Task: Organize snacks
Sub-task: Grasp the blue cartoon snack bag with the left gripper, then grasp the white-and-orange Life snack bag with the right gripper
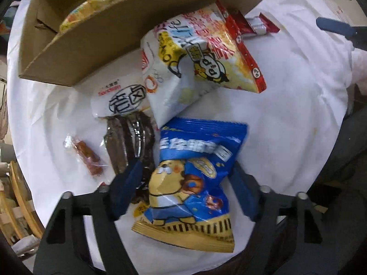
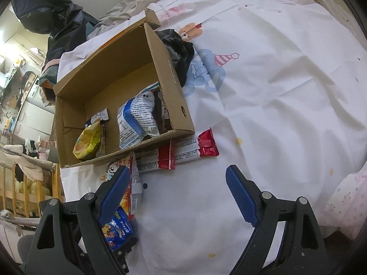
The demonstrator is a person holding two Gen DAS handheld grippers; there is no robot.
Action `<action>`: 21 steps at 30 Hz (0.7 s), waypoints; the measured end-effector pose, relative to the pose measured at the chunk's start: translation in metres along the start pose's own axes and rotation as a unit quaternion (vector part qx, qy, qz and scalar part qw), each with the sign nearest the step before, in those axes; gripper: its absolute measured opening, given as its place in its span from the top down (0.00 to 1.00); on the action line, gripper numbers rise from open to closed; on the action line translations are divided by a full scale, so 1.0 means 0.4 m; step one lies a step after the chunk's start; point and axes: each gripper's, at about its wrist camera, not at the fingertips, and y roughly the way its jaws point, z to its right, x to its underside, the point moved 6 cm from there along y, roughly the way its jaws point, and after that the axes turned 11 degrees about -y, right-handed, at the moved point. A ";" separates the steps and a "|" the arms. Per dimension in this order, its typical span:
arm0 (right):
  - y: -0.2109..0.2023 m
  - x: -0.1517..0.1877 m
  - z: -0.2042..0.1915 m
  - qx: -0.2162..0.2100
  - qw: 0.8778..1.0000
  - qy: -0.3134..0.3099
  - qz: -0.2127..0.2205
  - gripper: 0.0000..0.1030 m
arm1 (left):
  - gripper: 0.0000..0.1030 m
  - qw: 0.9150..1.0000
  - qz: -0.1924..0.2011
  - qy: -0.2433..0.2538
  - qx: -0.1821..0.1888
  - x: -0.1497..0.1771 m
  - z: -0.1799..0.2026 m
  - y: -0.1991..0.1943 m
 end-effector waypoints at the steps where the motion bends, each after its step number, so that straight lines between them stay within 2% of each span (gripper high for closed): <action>1: 0.001 0.001 0.001 0.003 1.000 0.001 -0.001 0.15 | 0.48 1.000 0.002 0.000 0.004 0.000 -0.001 -0.005; 4: 0.008 0.002 -0.002 0.004 1.000 0.004 -0.005 0.15 | 0.54 1.000 -0.003 -0.005 0.021 -0.002 -0.001 -0.022; 10: 0.024 0.005 -0.009 0.003 1.000 0.008 -0.015 0.15 | 0.55 0.997 0.018 -0.004 0.075 -0.010 0.030 -0.133; 12: 0.034 0.009 -0.012 0.008 1.000 0.007 -0.023 0.15 | 0.55 0.995 0.039 -0.002 0.090 -0.020 0.019 -0.193; 14: 0.047 0.015 -0.015 0.013 0.999 0.009 -0.033 0.15 | 0.55 0.994 0.072 -0.013 0.085 -0.045 -0.010 -0.250; 17: 0.068 0.021 -0.026 -0.004 0.999 0.013 -0.043 0.15 | 0.55 0.990 0.121 -0.063 0.035 -0.075 -0.094 -0.296; 19: 0.084 0.024 -0.043 -0.014 0.999 0.008 -0.050 0.15 | 0.55 0.985 0.124 -0.118 0.030 -0.077 -0.153 -0.286; 21: 0.104 0.027 -0.070 -0.022 0.998 -0.006 -0.060 0.15 | 0.55 0.975 0.107 -0.193 0.032 -0.066 -0.213 -0.257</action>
